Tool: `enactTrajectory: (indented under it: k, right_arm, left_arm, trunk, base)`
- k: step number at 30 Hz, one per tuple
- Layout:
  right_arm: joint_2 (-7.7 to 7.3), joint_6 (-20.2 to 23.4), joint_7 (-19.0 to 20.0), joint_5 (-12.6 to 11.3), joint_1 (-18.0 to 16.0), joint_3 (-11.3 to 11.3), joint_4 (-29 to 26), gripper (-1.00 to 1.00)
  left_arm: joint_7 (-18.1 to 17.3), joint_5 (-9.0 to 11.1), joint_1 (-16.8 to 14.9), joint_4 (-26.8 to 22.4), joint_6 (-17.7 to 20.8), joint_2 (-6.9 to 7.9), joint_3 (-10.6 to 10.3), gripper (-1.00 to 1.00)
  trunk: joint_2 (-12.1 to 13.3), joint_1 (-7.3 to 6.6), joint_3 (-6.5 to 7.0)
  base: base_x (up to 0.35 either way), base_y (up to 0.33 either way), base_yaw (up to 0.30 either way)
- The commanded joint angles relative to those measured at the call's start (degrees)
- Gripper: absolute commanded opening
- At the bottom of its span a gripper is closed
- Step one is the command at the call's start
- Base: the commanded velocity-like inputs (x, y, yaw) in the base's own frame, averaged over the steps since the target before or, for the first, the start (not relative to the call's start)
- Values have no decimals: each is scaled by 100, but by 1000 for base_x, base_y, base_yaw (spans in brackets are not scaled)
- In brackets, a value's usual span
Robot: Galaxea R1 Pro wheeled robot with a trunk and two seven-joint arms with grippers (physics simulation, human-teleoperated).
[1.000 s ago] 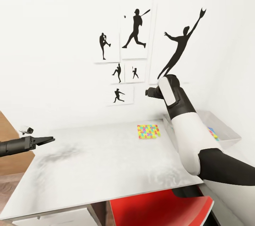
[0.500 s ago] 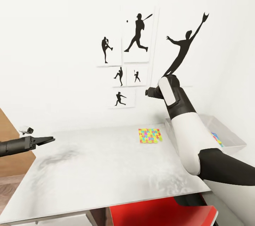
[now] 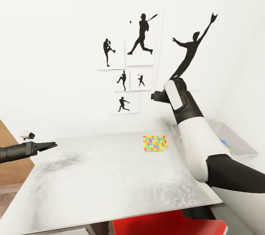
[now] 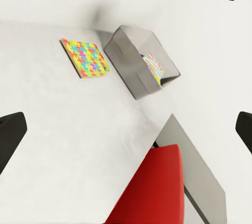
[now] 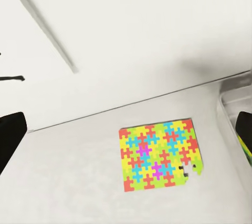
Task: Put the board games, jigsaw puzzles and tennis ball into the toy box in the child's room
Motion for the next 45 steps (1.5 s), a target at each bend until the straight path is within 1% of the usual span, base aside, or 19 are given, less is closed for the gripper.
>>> enactTrajectory:
  k: [1,16,37,42,45]
  right_arm:
    - [0,12,-55,-52,-6,3,-3,100]
    - [0,12,-55,-57,-6,3,15,100]
    - [0,12,-55,-58,-6,11,44,100]
    - [0,12,-59,-67,-6,8,101,100]
    - [0,-1,-64,-69,-6,9,277,100]
  left_arm:
    - [-21,0,-5,-1,61,2,-3,100]
    - [-21,5,-5,-1,59,2,-3,100]
    - [-21,7,-5,-1,58,2,-5,100]
    - [-21,6,-5,-1,57,2,-3,100]
    - [-21,7,-5,-1,59,2,-3,100]
  trunk:
    - [-13,4,-13]
    - [-13,4,-13]
    - [-13,4,-13]
    - [-13,4,-16]
    - [-13,4,-31]
  base:
    - [40,-1,0]
    - [50,0,0]
    - [14,0,0]
    - [0,0,0]
    - [0,0,0]
